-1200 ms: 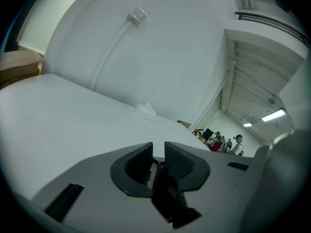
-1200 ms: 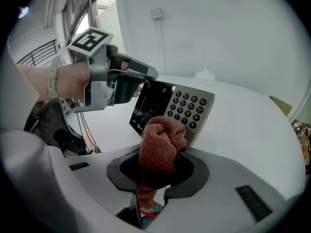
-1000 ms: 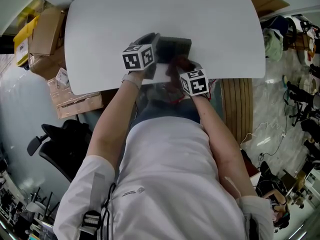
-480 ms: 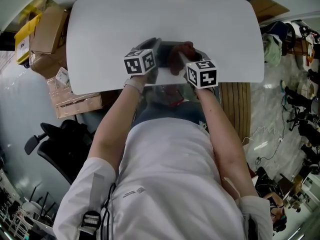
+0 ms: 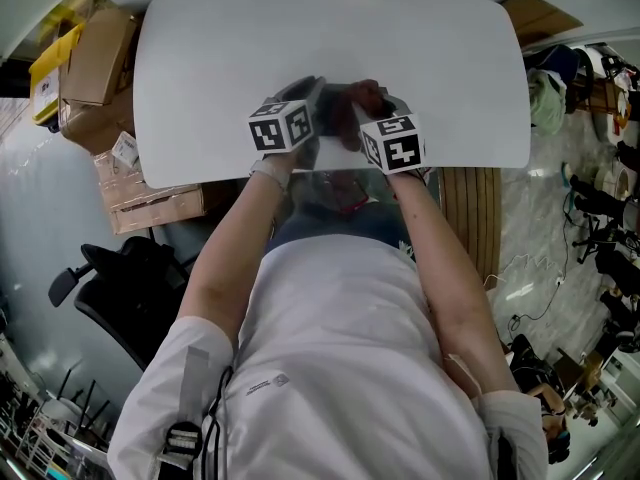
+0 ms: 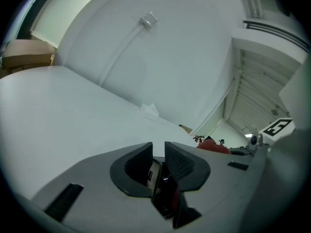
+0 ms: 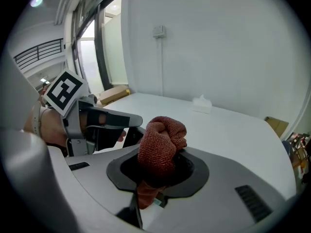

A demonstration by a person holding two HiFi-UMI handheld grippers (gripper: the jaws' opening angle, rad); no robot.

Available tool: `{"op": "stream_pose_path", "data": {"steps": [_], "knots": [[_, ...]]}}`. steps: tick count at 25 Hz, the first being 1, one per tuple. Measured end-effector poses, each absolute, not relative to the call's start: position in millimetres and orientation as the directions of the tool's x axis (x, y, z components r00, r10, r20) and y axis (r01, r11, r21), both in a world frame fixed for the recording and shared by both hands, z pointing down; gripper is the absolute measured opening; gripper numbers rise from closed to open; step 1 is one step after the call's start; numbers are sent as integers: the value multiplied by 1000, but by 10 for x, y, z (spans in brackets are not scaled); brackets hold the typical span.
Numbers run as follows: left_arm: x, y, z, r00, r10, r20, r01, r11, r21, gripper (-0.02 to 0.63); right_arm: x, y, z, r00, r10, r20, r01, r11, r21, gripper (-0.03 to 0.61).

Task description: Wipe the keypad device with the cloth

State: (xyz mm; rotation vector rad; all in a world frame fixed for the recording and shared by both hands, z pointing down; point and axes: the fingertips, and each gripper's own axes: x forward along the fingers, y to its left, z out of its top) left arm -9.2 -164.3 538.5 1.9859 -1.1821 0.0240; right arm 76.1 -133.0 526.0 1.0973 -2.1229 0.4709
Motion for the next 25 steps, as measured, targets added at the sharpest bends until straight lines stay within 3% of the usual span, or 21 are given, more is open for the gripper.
{"op": "stream_pose_path", "data": {"steps": [11, 25], "knots": [[-95, -1636, 5388, 563, -726, 393, -745, -242, 621, 81, 754, -1221, 5346, -399, -566, 721, -818, 575, -1, 100], [-108, -1639, 5388, 568, -723, 393, -745, -248, 619, 81, 739, -817, 5774, -407, -439, 801, -796, 601, -75, 98]]}}
